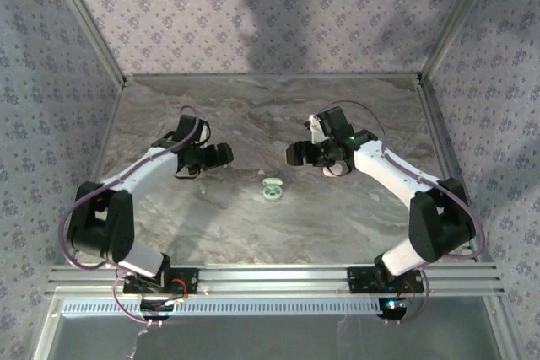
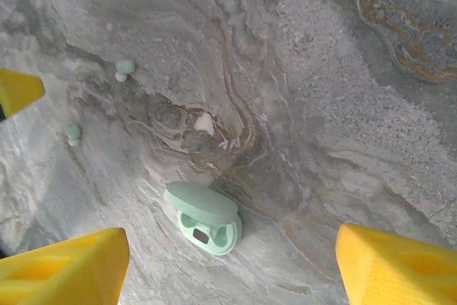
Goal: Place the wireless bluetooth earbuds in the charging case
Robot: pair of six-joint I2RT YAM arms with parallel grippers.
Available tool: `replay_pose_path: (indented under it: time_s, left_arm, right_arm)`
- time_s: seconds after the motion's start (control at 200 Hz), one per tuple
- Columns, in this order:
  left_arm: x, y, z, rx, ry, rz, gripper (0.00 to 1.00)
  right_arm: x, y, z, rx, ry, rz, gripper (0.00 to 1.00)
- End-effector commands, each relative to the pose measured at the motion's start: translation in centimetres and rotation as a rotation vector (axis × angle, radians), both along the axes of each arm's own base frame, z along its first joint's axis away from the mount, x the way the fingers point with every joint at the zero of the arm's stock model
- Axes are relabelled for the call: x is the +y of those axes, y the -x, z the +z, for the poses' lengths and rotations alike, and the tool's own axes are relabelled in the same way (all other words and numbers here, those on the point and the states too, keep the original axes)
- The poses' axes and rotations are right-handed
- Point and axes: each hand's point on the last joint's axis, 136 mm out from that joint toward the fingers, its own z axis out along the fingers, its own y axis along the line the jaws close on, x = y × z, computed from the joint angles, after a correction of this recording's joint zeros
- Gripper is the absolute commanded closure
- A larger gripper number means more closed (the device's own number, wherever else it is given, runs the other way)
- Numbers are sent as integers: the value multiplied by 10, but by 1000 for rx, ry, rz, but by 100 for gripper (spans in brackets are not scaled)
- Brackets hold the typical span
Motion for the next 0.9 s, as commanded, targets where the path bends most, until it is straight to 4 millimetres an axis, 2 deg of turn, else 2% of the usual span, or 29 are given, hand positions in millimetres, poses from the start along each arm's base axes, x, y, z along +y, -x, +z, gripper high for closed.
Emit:
replay_pose_path:
  time_s: [0.0,0.28,0.485,0.894]
  left_arm:
    - [-8,-7,-4,40,-7,-68,24]
    - [-30,-20,-28,130,45,-143,19]
    - [-36,-21,-45,181,62,-157,18]
    - [-56,-14,-49,195,78,-205,16]
  right_arm:
    - [-10,4,-8,21,66,-7,23]
    - [-21,11,-10,25,94,-20,24]
    - [-27,13,-9,28,95,-29,24]
    - [-33,15,-13,35,94,-46,24]
